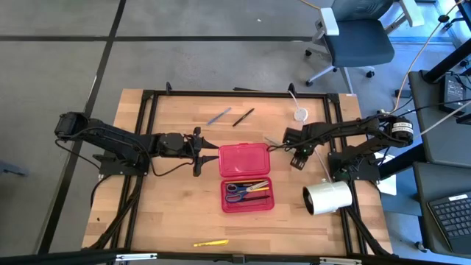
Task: Pick & place school supplies into a supply box
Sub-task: Put the light blue pencil into the red supply box
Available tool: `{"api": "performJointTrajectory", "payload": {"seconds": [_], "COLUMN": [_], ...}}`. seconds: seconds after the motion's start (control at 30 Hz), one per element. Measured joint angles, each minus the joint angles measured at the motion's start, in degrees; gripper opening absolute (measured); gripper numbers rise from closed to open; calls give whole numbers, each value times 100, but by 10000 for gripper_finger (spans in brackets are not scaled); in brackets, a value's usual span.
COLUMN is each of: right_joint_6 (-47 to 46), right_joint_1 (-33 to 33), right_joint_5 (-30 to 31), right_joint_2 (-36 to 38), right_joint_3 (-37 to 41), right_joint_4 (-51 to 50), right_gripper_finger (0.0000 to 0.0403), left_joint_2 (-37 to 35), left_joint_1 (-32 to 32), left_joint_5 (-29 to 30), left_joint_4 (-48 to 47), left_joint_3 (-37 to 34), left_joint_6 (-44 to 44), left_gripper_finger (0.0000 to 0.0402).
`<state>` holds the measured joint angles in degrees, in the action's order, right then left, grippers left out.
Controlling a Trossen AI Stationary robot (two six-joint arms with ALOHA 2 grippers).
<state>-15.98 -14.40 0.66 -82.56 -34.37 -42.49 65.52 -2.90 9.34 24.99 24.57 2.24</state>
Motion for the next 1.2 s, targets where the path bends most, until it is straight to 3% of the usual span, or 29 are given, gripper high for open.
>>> {"api": "performJointTrajectory", "payload": {"seconds": [0.33,0.57,1.2], "right_joint_6": [-3,-52,-52], "right_joint_1": [49,50,43], "right_joint_5": [-76,-25,177], "right_joint_2": [-4,-4,-46], "right_joint_3": [7,9,-352], "right_joint_4": [64,62,-263], "right_gripper_finger": [12,24,11], "left_joint_2": [0,0,0], "left_joint_1": [1,0,0], "left_joint_5": [0,0,0], "left_joint_4": [0,0,-29], "left_joint_3": [-1,1,1], "left_joint_6": [0,0,7], "left_gripper_finger": [167,166,168]}}
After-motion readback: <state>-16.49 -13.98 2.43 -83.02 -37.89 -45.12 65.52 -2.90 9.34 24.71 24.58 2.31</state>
